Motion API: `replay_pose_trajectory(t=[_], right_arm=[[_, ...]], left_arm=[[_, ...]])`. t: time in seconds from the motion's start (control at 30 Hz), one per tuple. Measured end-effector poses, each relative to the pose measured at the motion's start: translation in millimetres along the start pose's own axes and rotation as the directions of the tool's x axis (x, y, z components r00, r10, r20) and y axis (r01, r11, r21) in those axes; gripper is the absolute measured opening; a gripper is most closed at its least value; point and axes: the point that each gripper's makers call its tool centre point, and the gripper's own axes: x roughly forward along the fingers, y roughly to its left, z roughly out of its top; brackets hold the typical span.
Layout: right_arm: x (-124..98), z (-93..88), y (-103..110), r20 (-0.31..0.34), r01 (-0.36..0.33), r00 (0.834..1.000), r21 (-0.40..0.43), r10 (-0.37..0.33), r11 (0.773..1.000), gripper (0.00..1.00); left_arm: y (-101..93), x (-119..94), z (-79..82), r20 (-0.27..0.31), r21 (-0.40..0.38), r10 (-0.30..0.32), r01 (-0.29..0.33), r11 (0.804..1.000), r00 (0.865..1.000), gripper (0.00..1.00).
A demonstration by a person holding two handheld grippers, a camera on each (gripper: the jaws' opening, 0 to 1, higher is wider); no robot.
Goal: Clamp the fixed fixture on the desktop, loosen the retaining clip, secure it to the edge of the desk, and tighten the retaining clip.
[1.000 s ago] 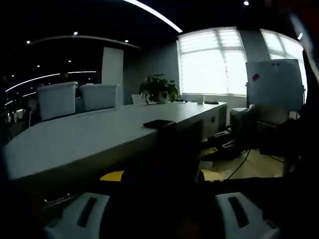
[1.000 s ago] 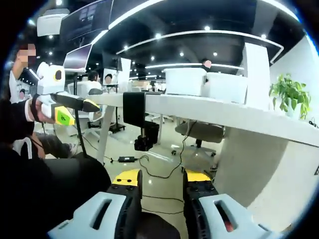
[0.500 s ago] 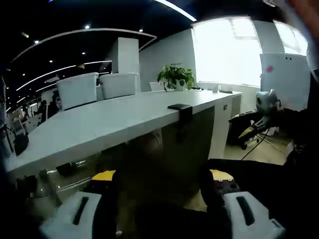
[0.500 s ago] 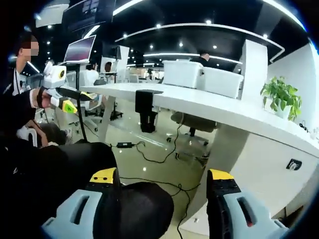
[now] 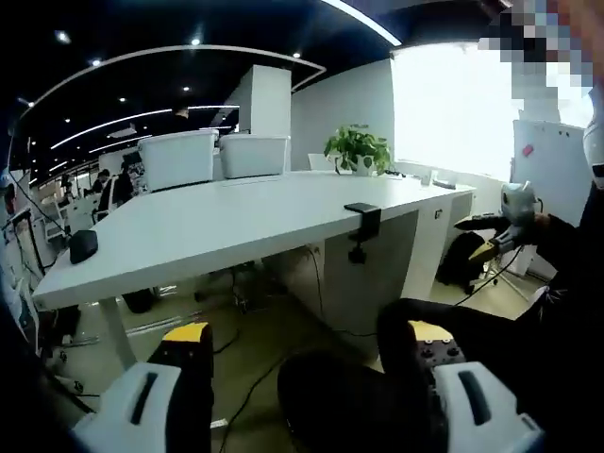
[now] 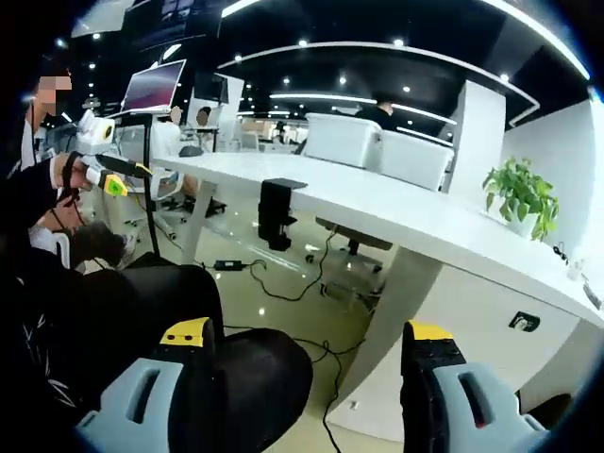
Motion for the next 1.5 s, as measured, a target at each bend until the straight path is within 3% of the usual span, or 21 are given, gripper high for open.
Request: replay_pose_trajectory(t=[0.2, 0.4, 0.53, 0.63, 0.77, 1.5], right_arm=[[-10.8, 7.6, -4.0, 0.006, 0.008, 1.000, 0.031, -0.008, 0.999, 0.77], [-16.1, 8.8, -7.0, -0.004, 0.016, 1.000, -0.001, -0.016, 1.000, 0.76], [-22.7, 7.4, -10.3, -0.013, 0.019, 1.000, 0.002, -0.019, 1.000, 0.76], [-26.3, 6.3, -12.6, -0.017, 0.023, 1.000, 0.000, -0.023, 1.000, 0.76], [-29.3, 3.8, -16.4, -0.028, 0.035, 0.999, -0.003, -0.035, 0.999, 0.76], [-63.8, 6.0, -26.7, -0.078, 0.075, 0.994, -0.064, -0.080, 0.995, 0.73]], left_arm=[[7.1, -23.5, 5.5, 0.002, -0.051, 0.031, -0.031, 0.998, 1.000, 0.82], [7.1, -40.6, 12.1, -0.003, -0.062, 0.037, -0.037, 0.997, 0.999, 0.84], [11.4, -50.9, 17.3, -0.001, -0.023, 0.069, -0.069, 0.997, 0.998, 0.82], [15.1, -57.3, 17.7, -0.010, -0.060, 0.082, -0.083, 0.995, 0.997, 0.83], [16.3, -62.2, 16.6, -0.020, -0.032, 0.099, -0.100, 0.994, 0.995, 0.83], [25.3, -94.5, 25.2, -0.035, 0.015, 0.142, -0.141, 0.990, 0.989, 0.83]])
